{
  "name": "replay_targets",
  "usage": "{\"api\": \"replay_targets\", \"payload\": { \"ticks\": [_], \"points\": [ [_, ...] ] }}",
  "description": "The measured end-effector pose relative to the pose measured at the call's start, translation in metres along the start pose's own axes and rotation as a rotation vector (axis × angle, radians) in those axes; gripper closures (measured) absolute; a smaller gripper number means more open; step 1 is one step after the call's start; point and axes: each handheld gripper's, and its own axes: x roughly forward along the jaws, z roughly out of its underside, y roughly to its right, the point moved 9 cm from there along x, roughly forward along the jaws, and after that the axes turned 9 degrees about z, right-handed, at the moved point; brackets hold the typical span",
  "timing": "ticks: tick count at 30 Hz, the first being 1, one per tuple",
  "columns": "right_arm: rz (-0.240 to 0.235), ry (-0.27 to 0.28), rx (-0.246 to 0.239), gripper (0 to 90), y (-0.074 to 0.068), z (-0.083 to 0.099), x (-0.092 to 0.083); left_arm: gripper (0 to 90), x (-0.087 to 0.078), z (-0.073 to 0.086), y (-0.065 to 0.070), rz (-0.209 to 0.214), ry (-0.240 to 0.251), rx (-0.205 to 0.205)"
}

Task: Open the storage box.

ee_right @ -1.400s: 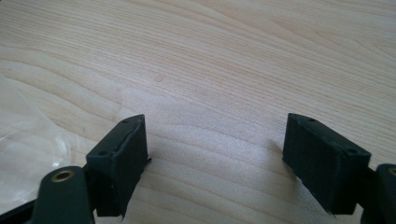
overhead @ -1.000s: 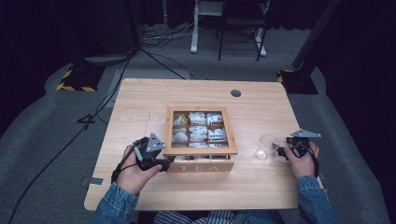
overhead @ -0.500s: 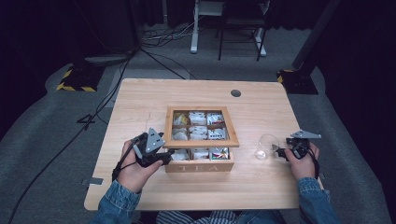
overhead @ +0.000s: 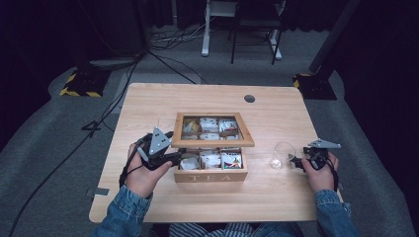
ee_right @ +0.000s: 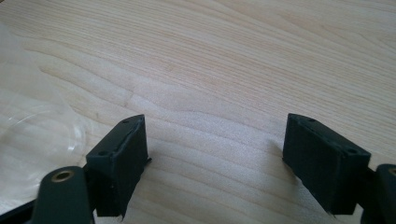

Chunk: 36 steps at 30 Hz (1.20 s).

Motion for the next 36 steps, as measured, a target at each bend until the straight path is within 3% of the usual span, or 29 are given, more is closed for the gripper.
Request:
{"api": "replay_targets", "payload": {
  "ticks": [17,20,33,36],
  "points": [
    [0.011,0.001,0.006,22.4,0.000,0.001,-0.001,41.0,0.004,-0.018,-0.013,-0.050,0.082,0.016],
    [0.013,0.000,0.007,22.5,0.000,0.001,-0.002,44.3,0.004,-0.021,-0.016,-0.052,0.107,0.004],
    [0.022,-0.001,0.013,22.6,0.000,0.002,-0.002,48.3,0.005,-0.027,-0.022,-0.067,0.133,-0.005],
    [0.023,-0.003,0.014,22.6,-0.001,0.003,-0.003,51.2,0.005,-0.028,-0.025,-0.069,0.144,-0.026]
  ]
}}
